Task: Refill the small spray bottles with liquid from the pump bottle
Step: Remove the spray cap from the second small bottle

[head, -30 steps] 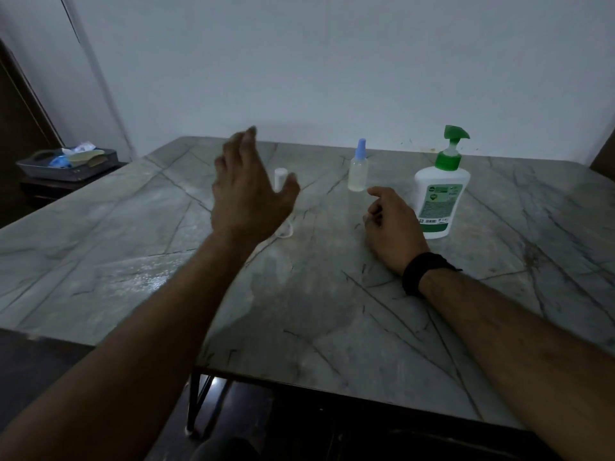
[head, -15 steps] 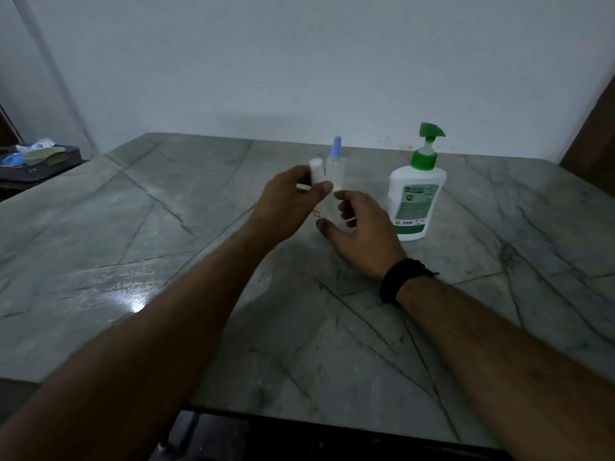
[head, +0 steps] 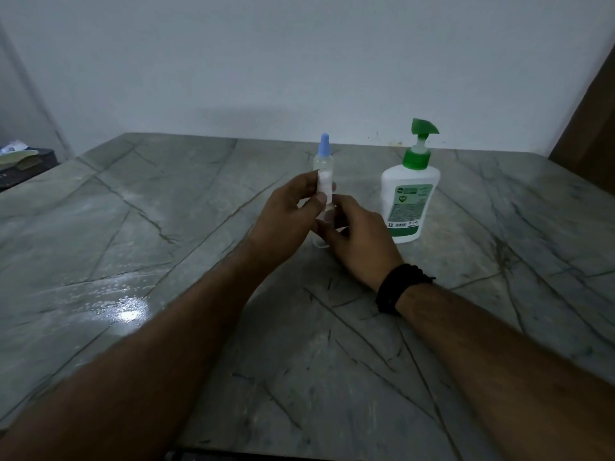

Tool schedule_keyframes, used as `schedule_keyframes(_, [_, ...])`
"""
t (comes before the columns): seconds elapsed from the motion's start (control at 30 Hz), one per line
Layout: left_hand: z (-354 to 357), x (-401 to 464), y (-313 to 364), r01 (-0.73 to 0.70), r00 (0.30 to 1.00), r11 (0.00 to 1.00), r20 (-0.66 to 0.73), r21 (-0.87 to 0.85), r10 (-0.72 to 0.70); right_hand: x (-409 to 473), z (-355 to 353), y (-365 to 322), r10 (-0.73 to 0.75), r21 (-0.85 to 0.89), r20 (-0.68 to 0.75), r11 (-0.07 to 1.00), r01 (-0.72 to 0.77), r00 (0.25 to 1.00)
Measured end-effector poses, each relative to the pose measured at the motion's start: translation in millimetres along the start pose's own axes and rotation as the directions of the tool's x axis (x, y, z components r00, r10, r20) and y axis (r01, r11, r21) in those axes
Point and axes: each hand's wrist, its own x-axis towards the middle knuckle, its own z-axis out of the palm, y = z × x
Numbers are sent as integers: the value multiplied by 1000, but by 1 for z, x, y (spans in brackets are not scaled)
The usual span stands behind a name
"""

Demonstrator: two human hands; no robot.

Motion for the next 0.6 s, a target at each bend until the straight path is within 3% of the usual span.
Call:
schedule_keyframes(0.3, [-2, 4, 5, 35, 996, 999, -79, 37, -32, 1, -1, -3, 53, 1, 5, 999, -53, 999])
schedule_keyframes(0.43, [0, 2, 4, 57, 998, 990, 2, 126, -58, 0, -2, -4, 44, -6, -3, 999, -44, 999])
schedule_keyframes(0.6, [-2, 3, 4, 132, 988, 990, -69, -41, -135, 1, 0, -3, 59, 1, 8, 998, -59, 998])
